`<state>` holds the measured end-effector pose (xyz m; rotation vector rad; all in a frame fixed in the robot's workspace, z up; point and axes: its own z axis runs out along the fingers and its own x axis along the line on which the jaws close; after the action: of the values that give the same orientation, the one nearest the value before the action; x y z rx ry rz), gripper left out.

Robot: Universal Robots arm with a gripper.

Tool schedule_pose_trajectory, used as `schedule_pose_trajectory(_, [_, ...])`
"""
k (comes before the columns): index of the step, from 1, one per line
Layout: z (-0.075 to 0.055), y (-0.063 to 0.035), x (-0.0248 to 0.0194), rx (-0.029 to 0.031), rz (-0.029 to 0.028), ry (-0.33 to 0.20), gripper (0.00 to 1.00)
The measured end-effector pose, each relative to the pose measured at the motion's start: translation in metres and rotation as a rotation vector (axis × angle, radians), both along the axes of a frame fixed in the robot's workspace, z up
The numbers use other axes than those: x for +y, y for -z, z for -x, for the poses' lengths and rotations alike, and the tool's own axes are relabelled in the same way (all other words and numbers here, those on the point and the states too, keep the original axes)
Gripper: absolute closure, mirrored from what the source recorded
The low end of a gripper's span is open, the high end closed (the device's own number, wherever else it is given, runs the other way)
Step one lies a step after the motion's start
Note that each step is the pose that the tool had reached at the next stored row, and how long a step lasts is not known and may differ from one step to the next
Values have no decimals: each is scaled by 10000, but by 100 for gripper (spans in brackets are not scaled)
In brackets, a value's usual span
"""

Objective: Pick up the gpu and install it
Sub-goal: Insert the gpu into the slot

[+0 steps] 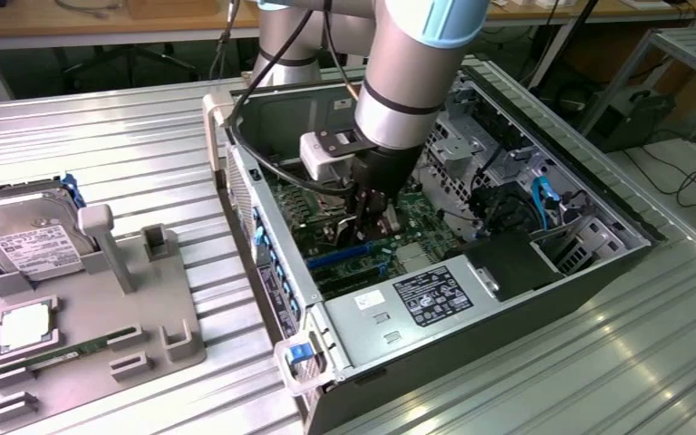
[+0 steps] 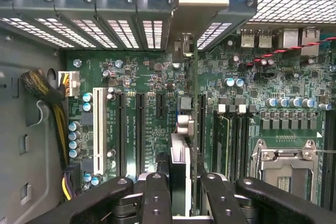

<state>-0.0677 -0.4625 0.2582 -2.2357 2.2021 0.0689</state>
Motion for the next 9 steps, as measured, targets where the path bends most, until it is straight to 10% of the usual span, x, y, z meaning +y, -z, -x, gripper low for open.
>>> schedule_pose_trajectory(9, [36,89,0,-1,-5,-1,73])
